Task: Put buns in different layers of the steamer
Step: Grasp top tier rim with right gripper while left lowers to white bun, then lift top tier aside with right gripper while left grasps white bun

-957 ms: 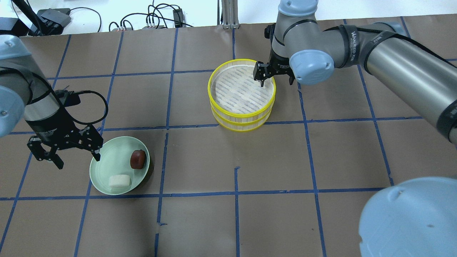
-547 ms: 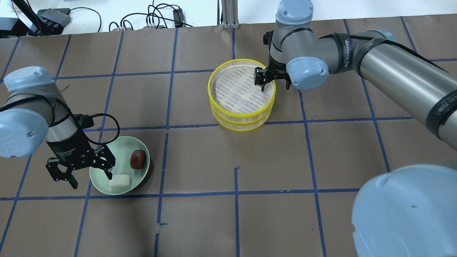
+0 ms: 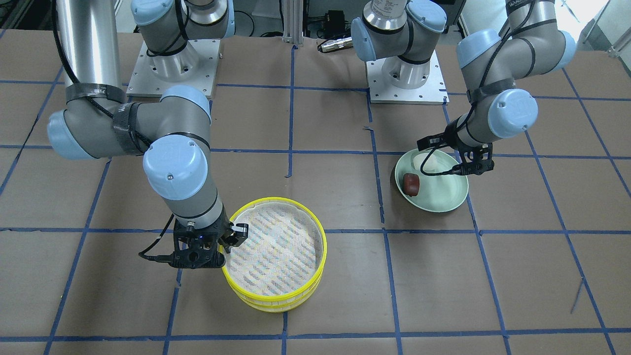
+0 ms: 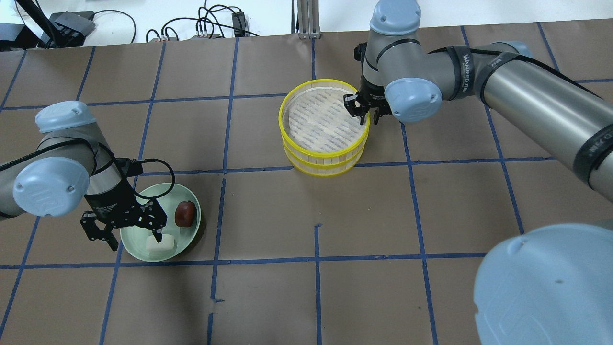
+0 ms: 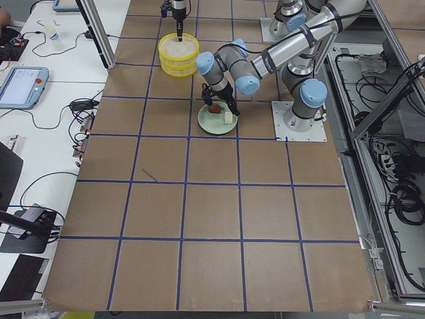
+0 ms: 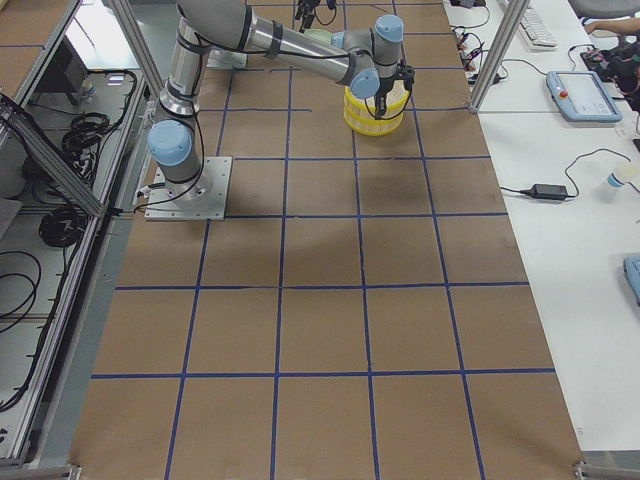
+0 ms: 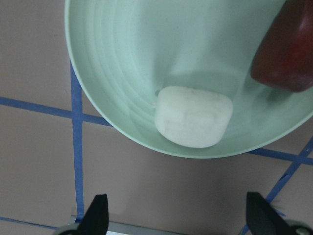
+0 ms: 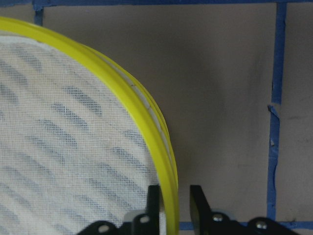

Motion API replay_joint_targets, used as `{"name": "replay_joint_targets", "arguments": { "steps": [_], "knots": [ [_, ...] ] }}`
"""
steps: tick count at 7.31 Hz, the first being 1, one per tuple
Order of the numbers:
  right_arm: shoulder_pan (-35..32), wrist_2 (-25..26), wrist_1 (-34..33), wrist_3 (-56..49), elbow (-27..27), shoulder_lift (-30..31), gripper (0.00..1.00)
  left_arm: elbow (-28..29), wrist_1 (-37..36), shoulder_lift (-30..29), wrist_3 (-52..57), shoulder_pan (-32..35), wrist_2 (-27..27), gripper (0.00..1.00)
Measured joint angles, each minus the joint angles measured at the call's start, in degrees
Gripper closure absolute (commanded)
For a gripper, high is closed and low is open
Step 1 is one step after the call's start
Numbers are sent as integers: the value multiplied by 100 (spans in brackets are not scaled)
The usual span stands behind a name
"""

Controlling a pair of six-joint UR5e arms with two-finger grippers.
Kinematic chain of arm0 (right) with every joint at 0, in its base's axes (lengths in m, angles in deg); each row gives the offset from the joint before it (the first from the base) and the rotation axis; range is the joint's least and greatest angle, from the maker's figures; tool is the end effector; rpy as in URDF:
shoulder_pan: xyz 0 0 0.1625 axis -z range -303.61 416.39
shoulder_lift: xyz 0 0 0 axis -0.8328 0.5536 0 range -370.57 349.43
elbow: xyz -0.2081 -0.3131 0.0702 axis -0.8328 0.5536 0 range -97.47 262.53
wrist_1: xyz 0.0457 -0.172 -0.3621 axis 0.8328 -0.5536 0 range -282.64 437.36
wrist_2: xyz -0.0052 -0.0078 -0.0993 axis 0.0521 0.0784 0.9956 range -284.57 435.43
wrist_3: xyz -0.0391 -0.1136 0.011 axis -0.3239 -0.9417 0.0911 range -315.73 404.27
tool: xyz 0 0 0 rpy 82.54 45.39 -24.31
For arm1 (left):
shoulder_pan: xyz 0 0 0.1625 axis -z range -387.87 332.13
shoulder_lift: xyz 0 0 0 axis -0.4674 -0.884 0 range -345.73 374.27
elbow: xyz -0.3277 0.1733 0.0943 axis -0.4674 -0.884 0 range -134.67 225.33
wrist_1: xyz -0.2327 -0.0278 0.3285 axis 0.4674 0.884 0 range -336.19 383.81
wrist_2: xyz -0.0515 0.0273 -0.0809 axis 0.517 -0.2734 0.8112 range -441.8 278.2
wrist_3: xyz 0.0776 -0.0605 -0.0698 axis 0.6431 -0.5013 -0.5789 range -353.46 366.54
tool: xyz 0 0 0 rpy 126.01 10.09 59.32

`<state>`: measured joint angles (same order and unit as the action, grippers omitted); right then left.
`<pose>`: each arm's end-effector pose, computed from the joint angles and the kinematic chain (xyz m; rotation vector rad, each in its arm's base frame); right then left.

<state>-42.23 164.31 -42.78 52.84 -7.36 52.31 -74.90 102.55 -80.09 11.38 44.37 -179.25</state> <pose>0.2270 -0.5924 0.2150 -0.0022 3.1130 -0.0796 0.0060 -0.4042 0.1784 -0.3002 3.0117 0.6513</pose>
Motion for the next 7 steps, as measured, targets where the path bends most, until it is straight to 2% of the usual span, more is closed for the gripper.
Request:
{"name": "replay_joint_targets", "arguments": {
  "steps": [3, 7],
  "knots": [
    [1, 29, 58, 21, -23, 120, 90, -100, -728, -343, 60, 228, 5, 2],
    [11, 29, 115, 13, -17, 248, 92, -308, -1027, -384, 29, 324, -20, 4]
  ]
}}
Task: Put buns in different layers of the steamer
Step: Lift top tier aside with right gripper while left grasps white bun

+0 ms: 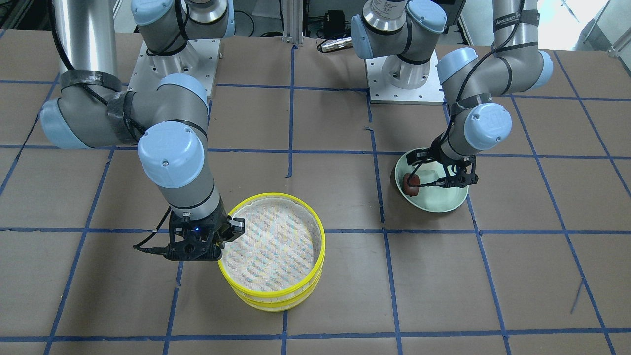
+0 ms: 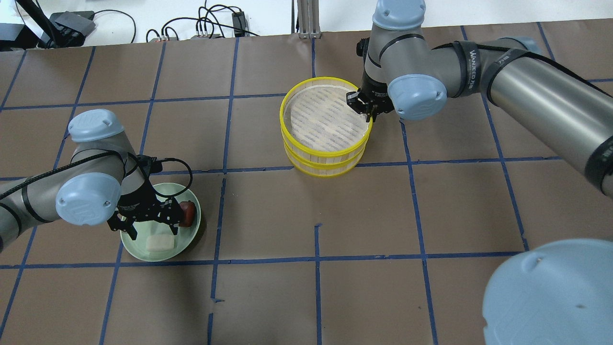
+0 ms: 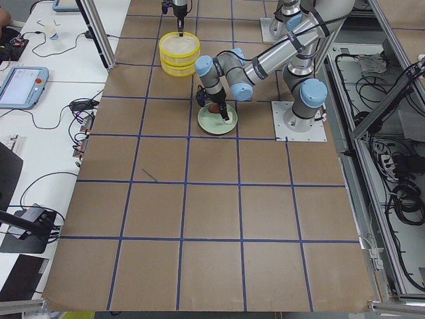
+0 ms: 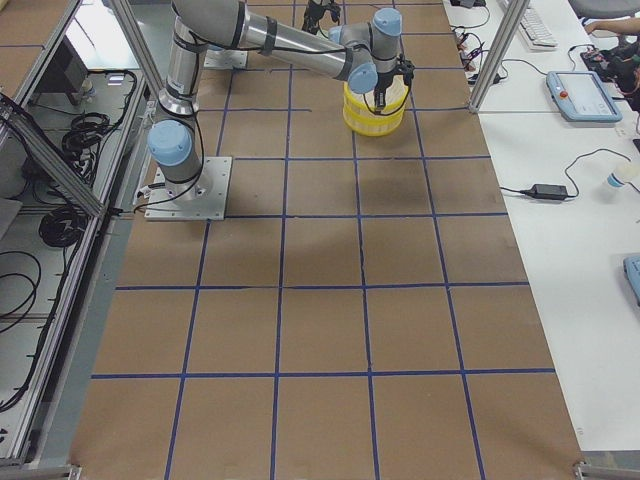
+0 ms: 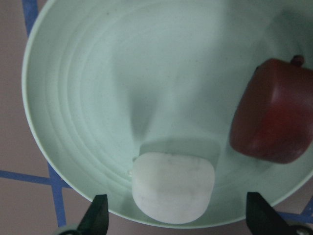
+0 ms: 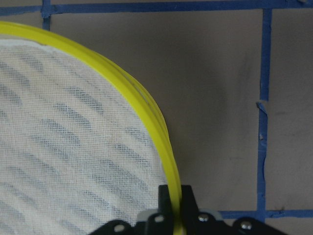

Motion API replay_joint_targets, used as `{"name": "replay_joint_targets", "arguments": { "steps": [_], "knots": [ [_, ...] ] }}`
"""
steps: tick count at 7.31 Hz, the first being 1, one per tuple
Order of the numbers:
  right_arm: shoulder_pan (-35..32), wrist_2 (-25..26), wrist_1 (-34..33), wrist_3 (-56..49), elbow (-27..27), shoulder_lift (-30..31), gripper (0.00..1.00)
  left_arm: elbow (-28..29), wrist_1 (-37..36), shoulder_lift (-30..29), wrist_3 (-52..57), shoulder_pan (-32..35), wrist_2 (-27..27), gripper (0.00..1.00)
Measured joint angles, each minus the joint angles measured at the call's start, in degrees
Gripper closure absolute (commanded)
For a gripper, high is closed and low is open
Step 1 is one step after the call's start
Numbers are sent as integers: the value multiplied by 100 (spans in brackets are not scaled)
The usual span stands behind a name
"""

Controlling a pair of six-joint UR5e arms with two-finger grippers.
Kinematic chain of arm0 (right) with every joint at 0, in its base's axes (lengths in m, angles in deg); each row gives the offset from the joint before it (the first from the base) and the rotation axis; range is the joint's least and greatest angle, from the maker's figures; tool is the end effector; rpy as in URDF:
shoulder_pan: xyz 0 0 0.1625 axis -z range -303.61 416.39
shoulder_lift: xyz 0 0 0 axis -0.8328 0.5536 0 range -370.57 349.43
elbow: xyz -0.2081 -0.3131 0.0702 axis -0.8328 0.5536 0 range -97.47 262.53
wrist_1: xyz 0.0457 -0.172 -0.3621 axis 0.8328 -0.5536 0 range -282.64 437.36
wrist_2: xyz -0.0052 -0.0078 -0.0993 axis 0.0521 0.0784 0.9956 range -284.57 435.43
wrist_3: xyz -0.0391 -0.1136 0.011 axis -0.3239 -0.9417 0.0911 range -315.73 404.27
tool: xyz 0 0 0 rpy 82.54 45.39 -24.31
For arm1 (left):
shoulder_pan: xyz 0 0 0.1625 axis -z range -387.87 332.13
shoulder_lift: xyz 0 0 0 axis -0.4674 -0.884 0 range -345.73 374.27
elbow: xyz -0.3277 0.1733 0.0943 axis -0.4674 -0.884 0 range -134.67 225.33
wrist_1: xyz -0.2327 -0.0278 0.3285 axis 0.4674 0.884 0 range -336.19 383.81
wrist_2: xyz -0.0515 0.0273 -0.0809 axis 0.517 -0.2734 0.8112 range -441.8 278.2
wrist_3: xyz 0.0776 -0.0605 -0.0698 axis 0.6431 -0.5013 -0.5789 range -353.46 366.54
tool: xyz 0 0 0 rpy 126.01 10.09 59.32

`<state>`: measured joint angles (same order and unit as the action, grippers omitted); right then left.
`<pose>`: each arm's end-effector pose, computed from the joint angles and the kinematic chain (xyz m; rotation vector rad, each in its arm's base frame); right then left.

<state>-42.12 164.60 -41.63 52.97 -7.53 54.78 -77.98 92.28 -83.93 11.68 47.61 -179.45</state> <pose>0.2244 -0.5872 0.2381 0.0043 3.1140 -0.1117 -0.0150 -0.4094 0.1423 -0.2116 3.0126 0.5586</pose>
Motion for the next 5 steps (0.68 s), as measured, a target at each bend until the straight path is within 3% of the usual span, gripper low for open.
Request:
{"name": "replay_joint_targets", "arguments": {
  "steps": [2, 4, 5],
  "knots": [
    [142, 151, 239, -277, 13, 368, 92, -11, -6, -5, -9, -9, -7, 6],
    [850, 283, 542, -905, 18, 607, 92, -75, -2, -6, -19, -24, -4, 8],
    [1294, 296, 670, -1504, 19, 655, 92, -101, -1, -5, -23, -29, -6, 15]
  ]
}}
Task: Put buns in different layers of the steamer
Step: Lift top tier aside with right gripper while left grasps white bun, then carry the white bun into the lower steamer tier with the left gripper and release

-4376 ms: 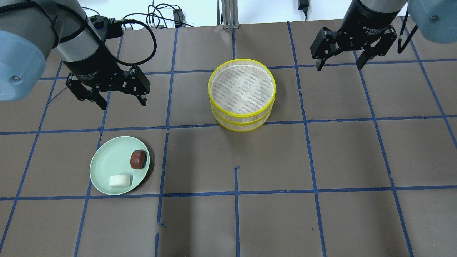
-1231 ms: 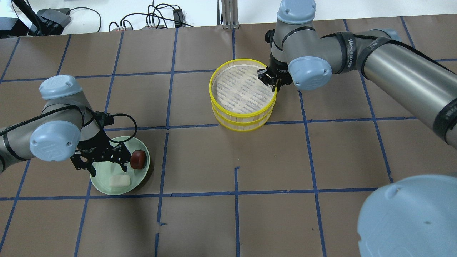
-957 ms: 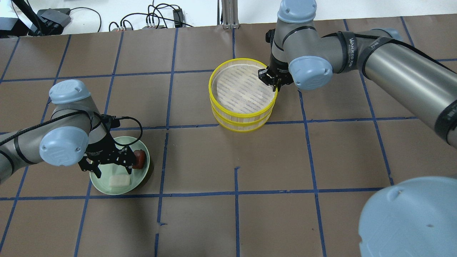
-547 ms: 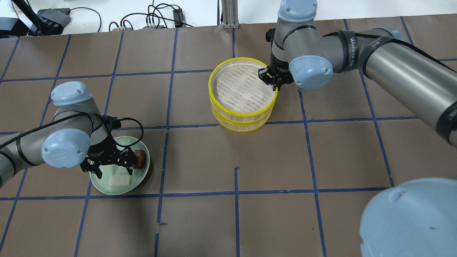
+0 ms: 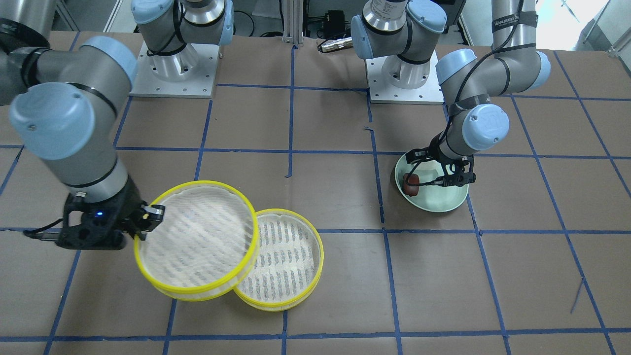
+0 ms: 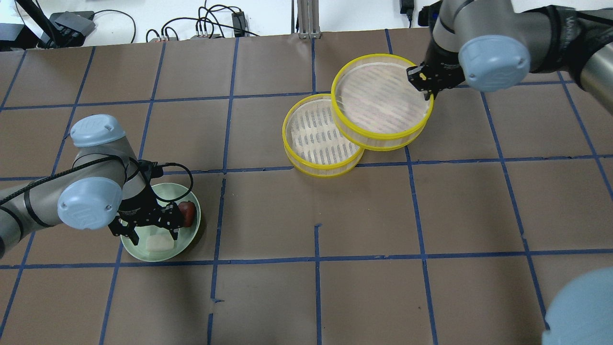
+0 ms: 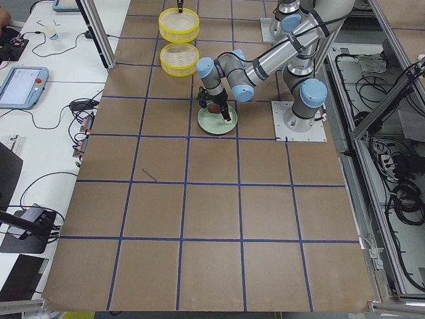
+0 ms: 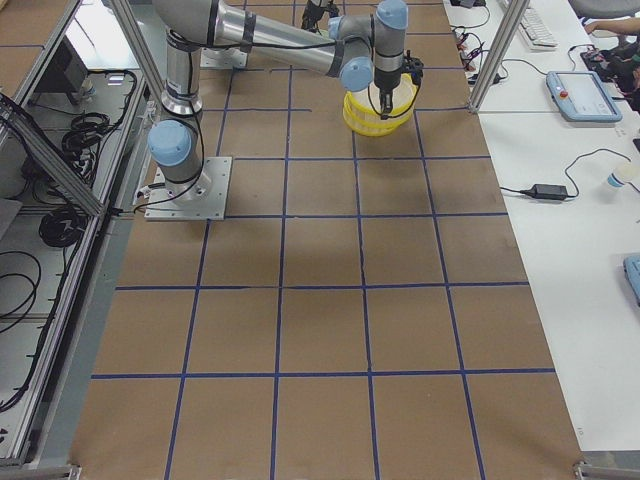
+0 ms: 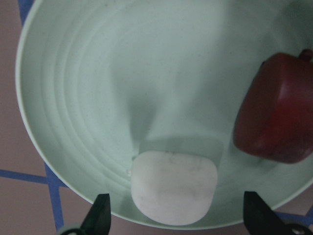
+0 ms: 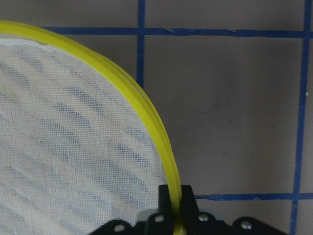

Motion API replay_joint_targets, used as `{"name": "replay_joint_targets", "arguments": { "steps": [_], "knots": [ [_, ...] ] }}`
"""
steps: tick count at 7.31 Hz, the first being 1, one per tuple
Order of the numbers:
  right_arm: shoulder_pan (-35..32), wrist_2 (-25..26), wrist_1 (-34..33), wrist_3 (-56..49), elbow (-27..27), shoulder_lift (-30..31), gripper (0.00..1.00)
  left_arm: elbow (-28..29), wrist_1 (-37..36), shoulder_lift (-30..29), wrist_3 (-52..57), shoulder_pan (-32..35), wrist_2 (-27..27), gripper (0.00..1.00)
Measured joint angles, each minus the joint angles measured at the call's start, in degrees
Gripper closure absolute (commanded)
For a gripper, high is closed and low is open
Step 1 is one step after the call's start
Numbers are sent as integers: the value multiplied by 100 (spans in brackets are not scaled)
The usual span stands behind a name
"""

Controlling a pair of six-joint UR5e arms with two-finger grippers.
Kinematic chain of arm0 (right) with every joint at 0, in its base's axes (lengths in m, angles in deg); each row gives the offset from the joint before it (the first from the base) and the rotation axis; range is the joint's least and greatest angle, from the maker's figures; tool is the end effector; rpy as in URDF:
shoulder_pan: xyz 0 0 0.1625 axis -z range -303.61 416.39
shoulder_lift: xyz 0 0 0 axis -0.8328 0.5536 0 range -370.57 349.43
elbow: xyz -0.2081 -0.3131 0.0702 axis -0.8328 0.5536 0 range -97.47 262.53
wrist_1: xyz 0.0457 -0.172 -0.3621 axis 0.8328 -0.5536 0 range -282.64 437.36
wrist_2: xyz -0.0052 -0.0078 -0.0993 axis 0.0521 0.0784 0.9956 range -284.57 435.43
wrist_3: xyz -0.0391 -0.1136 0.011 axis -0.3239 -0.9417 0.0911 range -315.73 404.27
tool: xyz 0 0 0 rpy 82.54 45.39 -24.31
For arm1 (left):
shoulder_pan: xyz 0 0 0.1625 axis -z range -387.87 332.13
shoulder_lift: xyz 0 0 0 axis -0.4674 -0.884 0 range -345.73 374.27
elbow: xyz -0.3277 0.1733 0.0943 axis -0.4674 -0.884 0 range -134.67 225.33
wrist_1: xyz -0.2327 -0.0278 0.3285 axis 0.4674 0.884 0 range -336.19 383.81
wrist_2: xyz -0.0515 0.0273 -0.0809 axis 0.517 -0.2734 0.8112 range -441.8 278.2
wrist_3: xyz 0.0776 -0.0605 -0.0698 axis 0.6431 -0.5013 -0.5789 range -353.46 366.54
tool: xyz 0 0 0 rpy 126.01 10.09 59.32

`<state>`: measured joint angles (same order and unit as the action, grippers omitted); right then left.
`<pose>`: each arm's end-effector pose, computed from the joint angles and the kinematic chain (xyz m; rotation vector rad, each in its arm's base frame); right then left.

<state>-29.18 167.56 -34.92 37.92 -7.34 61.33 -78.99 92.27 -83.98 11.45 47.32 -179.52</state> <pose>0.0829 -0.5977 0.2958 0.0497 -3.0953 0.1106 -0.0146 -0.4026 0.1361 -0.2228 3.0088 0.5866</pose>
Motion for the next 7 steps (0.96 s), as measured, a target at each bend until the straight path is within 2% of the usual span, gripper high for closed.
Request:
{"name": "replay_joint_targets", "arguments": {
  "steps": [1, 2, 5, 7],
  "knots": [
    [453, 1, 94, -637, -2, 35, 92, -14, 2, 3, -6, -2, -2, 29],
    [847, -7, 123, -1206, -6, 40, 92, -23, 9, 9, -16, -10, -4, 53],
    [1397, 10, 114, -2017, -21, 4, 93, -52, 12, 15, -82, -52, 3, 89],
    [1479, 10, 100, -2118, -139, -20, 93, -20, -2, 37, -94, -56, 12, 92]
  ]
}}
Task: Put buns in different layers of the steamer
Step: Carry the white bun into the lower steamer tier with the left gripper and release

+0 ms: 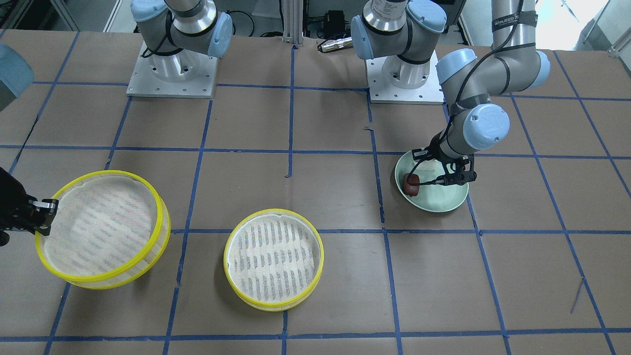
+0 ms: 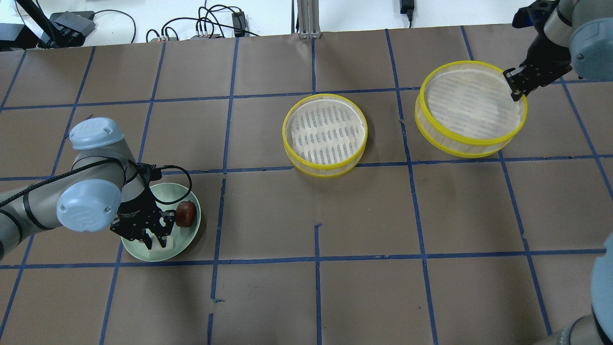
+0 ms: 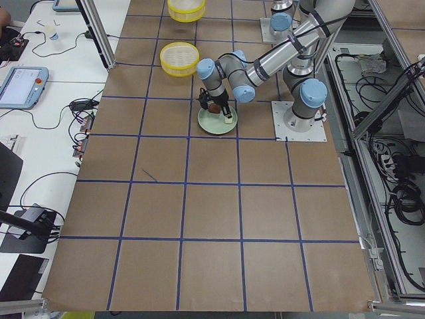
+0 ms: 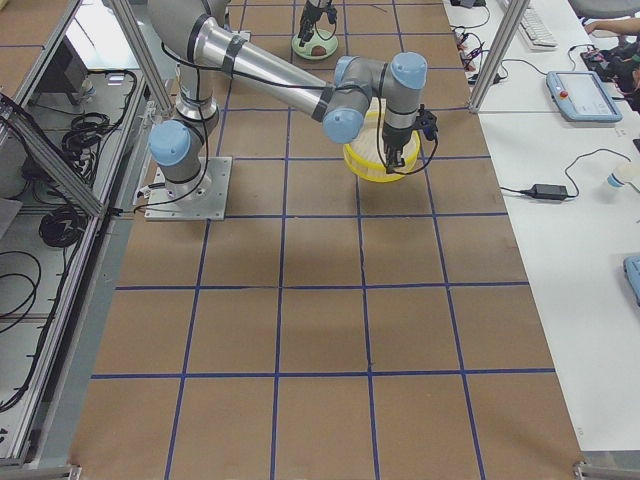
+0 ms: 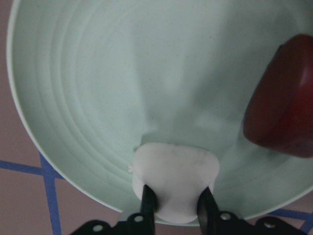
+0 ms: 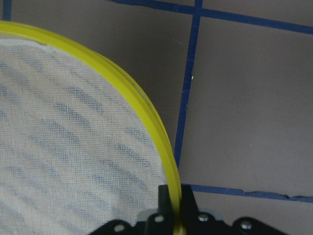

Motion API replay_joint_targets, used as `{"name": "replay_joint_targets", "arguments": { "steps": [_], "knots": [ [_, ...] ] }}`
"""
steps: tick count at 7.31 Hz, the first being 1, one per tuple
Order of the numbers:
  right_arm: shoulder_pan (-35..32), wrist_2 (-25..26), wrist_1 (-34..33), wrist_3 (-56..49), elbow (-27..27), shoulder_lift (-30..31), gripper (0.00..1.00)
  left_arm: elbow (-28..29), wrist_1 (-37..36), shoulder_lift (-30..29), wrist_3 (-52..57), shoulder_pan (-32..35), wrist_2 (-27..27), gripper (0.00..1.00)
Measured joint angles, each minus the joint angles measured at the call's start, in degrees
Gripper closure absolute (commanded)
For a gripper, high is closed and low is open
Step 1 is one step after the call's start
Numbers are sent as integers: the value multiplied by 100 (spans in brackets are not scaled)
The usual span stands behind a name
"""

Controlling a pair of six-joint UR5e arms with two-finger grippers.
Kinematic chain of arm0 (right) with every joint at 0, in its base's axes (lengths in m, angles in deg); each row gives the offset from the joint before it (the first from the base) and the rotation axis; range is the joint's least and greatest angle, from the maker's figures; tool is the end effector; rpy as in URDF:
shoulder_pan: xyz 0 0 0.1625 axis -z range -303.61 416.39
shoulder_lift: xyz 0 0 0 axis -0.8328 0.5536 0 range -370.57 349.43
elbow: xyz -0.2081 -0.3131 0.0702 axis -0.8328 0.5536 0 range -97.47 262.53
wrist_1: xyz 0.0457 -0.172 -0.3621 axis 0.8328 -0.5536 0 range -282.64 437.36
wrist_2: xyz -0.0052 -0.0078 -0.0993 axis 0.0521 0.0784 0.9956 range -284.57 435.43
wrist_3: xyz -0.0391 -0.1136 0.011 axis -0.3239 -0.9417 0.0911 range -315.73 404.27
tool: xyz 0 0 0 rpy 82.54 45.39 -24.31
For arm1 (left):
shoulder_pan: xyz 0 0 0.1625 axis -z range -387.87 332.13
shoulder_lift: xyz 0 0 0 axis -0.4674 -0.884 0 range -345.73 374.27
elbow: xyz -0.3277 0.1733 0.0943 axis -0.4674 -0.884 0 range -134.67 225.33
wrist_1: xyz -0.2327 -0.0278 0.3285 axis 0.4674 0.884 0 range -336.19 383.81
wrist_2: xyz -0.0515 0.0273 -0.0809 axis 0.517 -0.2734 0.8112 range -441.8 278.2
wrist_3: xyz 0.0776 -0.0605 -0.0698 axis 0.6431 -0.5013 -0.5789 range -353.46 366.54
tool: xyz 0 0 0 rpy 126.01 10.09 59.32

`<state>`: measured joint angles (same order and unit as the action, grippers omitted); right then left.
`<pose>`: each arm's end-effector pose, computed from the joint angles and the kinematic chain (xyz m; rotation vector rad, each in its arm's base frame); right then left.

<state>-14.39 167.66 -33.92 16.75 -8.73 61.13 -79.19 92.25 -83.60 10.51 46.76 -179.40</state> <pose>-0.0702 -0.5921 0.2806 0.2230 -3.0859 0.0187 -0.0112 -0.4017 0.1375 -0.2632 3.0069 0.5806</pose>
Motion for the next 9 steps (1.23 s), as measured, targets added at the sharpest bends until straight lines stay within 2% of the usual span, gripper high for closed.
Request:
{"name": "replay_joint_targets", "arguments": {
  "steps": [2, 3, 5, 7, 9],
  "knots": [
    [9, -10, -45, -18, -131, 13, 93, 197, -13, 229, 22, 13, -11, 92],
    [11, -15, -50, -20, -147, 17, 93, 506, 126, 446, 33, 24, -28, 92],
    [11, -21, -51, -21, -154, 20, 92, 1650, 999, 698, 49, 81, -43, 92],
    [12, -21, -51, -3, -155, 20, 92, 2779, 1710, 676, 49, 345, -17, 92],
    [12, -26, -51, 4, -155, 19, 92, 3221, 1760, 494, -279, 865, 69, 92]
  ]
}}
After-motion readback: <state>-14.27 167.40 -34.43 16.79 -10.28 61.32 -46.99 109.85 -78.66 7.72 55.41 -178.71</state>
